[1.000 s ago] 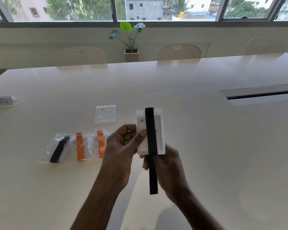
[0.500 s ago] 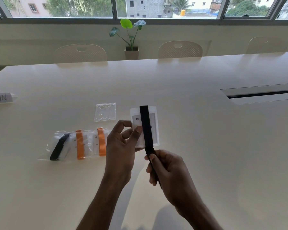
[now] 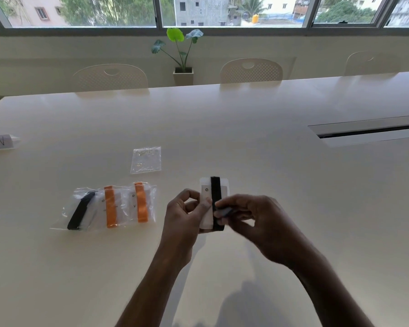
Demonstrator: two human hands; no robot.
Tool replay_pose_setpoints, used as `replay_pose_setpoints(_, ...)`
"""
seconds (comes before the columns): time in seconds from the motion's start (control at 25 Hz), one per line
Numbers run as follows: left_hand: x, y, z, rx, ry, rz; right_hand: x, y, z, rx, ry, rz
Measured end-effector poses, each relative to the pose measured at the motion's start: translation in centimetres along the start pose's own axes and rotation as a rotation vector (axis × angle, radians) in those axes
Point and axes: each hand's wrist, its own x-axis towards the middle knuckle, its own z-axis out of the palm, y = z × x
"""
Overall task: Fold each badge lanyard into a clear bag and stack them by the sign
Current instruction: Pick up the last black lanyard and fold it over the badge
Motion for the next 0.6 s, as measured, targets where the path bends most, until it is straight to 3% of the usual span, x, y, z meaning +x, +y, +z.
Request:
replay_pose_setpoints(0.16,-0.1,-1.9,1.4,-0.035,-0.043,-0.108,2.8,3.1,-0.1,-0.128,0.236,0.115)
replay_pose_setpoints(0.4,0.8,-4.7,2.3,-0.011,-0.04,-0.158,4.1,7.8,0.8,0.066,0.273,0.319)
replay_pose_setpoints(0.6,1.3,-6.4,2.0,0.198,-0.011,-0.08,4.9,9.9,1.2,-0.018,0.347,0.305)
